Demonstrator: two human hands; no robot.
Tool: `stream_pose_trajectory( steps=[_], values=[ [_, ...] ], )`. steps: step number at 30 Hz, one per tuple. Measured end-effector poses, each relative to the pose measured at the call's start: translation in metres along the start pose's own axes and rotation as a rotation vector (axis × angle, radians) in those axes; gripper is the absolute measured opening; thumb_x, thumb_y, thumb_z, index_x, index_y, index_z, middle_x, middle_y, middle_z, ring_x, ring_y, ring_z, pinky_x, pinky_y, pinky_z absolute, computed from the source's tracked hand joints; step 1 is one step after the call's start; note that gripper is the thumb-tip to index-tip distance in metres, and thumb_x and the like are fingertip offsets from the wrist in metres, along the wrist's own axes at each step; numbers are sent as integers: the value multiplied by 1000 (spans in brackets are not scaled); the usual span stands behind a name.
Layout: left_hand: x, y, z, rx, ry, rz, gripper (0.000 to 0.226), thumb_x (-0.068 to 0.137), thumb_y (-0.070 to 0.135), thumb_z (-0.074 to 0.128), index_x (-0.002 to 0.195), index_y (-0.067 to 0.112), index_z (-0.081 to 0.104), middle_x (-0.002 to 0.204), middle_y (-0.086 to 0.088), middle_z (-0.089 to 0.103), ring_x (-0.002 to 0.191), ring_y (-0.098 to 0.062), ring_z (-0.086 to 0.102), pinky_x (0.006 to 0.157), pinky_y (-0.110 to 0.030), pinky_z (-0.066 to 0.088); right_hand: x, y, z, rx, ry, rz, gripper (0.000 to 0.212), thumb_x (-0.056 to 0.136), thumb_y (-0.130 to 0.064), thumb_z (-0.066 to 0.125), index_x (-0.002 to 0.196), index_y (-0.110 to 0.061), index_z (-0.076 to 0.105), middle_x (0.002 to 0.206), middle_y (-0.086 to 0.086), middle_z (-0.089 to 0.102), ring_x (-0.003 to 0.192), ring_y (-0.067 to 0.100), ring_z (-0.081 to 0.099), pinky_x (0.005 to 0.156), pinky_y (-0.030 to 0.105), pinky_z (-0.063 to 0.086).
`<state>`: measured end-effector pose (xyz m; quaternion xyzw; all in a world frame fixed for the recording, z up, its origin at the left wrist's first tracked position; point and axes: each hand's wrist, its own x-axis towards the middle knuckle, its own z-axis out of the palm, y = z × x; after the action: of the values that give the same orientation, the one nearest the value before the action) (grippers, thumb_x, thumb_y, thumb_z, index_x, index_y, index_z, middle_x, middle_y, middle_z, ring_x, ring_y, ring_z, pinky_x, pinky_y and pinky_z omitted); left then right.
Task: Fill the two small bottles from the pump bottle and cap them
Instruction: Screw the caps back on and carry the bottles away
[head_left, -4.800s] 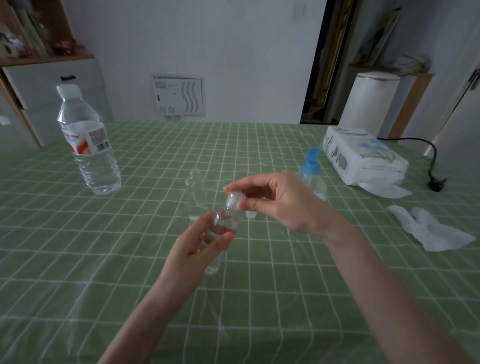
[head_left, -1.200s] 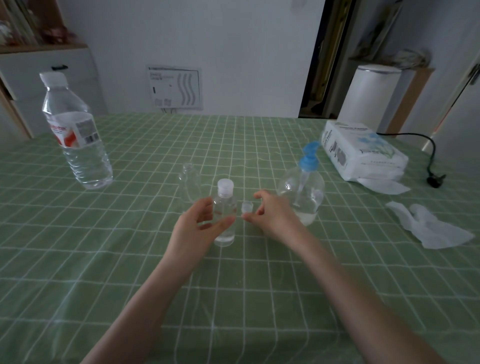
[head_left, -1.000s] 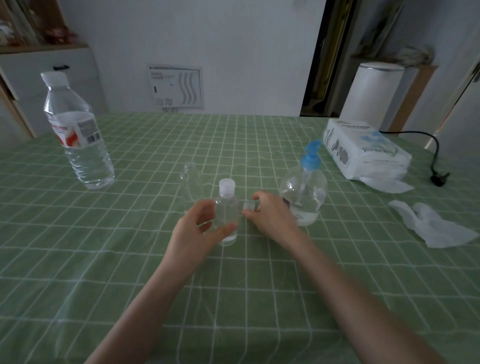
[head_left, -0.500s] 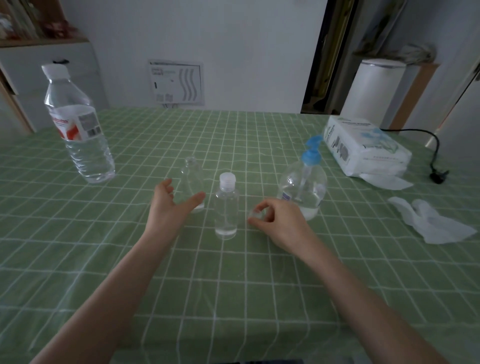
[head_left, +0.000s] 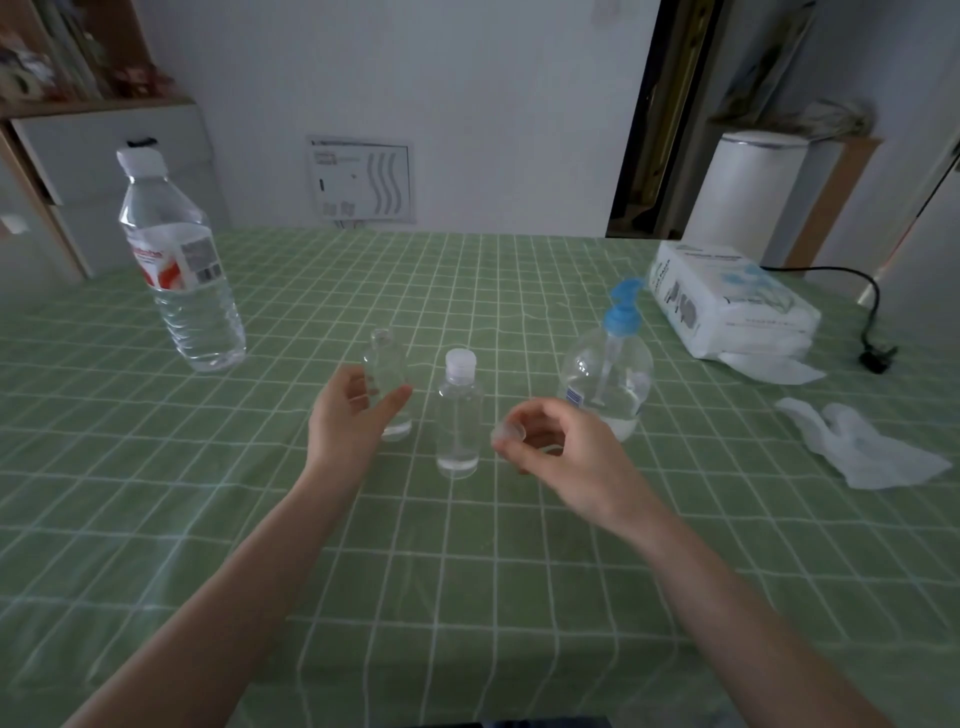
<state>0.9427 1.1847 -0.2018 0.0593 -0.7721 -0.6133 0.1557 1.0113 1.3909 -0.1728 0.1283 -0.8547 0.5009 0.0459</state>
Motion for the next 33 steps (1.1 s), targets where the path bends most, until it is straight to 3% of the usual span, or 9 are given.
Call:
stream_pose_trajectory(
  steps=[7, 11, 15, 20, 24, 28, 33],
  values=[
    [-51, 20, -21, -39, -122, 52, 39, 69, 31, 76, 101, 18, 60, 96, 4, 69, 89, -14, 66, 74, -29, 51, -3, -19, -2, 109, 3, -84, 22, 85, -17, 70, 103, -28, 65, 91, -12, 71, 84, 0, 67, 77, 13, 53],
    [-84, 36, -28, -56, -230, 83, 38, 60, 44, 71, 92, 26, 63, 89, 8, 72, 79, -2, 67, 68, -19, 48, -3, -29, -1, 110, -4, -107, 31, 84, -22, 70, 112, -30, 60, 89, -8, 69, 79, 3, 67, 78, 19, 55],
    [-107, 34, -32, -145, -299, 67, 42, 55, 45, 73, 91, 25, 65, 92, 3, 73, 82, -11, 69, 70, -26, 52, -6, -35, -1, 151, 25, -115, 23, 84, -21, 71, 103, -22, 58, 96, -3, 68, 88, 9, 66, 83, 29, 57],
    [-117, 29, -34, -194, -344, 54, 43, 53, 45, 75, 91, 26, 67, 89, -1, 73, 80, -16, 70, 64, -21, 53, -11, -46, 0, 154, -88, -190, 29, 88, -15, 65, 106, -37, 62, 96, -11, 66, 91, 4, 64, 85, 29, 57],
    [-116, 29, -36, -170, -359, 59, 42, 55, 43, 74, 92, 25, 67, 86, -3, 73, 81, -17, 69, 69, -29, 53, -12, -50, 0, 186, -95, -201, 30, 86, -12, 68, 107, -31, 60, 99, 2, 66, 92, 7, 64, 86, 31, 56],
    [-116, 28, -37, -172, -363, 60, 46, 56, 43, 73, 97, 24, 67, 83, -6, 72, 79, -21, 70, 73, -39, 57, -10, -55, -4, 245, -81, -204, 25, 82, -10, 71, 100, -25, 61, 102, 5, 67, 92, 4, 64, 86, 23, 54],
    [-115, 28, -33, -213, -362, 41, 41, 55, 43, 74, 94, 32, 68, 74, -3, 69, 70, -22, 69, 65, -29, 54, -7, -62, -8, 201, -124, -242, 30, 84, -7, 68, 102, -31, 66, 106, -4, 71, 99, 8, 68, 88, 18, 52]
  ],
)
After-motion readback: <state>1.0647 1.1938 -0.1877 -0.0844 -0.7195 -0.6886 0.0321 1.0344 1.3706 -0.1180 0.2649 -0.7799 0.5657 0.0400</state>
